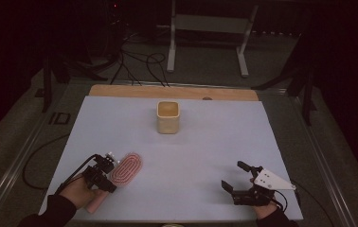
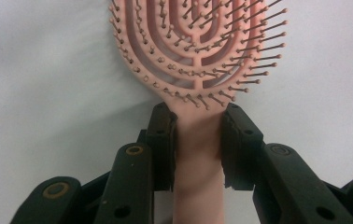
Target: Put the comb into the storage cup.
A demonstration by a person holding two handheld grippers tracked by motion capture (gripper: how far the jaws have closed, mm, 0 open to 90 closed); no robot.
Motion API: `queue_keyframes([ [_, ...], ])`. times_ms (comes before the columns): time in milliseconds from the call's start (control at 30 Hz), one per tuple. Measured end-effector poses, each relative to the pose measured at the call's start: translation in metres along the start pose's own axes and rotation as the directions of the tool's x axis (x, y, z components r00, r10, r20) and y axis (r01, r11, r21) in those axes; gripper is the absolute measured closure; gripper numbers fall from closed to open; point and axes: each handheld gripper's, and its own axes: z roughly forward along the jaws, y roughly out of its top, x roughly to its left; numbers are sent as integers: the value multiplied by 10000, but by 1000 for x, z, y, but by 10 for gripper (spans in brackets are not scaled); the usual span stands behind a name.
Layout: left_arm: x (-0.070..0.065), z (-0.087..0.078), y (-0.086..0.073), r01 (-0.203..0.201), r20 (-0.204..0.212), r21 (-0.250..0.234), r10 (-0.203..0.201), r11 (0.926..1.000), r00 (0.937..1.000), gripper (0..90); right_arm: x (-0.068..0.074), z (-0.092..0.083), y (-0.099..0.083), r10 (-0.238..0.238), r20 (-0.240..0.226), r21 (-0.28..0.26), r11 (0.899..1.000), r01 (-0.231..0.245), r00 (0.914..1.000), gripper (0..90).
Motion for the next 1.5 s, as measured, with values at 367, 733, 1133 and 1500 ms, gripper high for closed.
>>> queue_keyframes([
  [367, 1, -4, -4, -99, 95, -553, 104, 9984, 9999, 713, -1, 0, 0, 25, 42, 10, 10000, -25, 10000, 84],
  [733, -3, -18, -1, -400, 237, -1447, 439, 9887, 9988, 715, -1, 1, 0, 31, 31, 7, 10000, -31, 10000, 84],
  [1133, -19, -33, 7, -902, 124, -2770, 975, 9566, 9952, 716, 0, 2, -1, 8, -21, 26, 10000, -8, 10000, 84],
  [1500, -29, -36, 17, -1391, 151, -4174, 1599, 8980, 9870, 716, -1, 1, 0, 15, -17, 8, 10000, -15, 10000, 84],
])
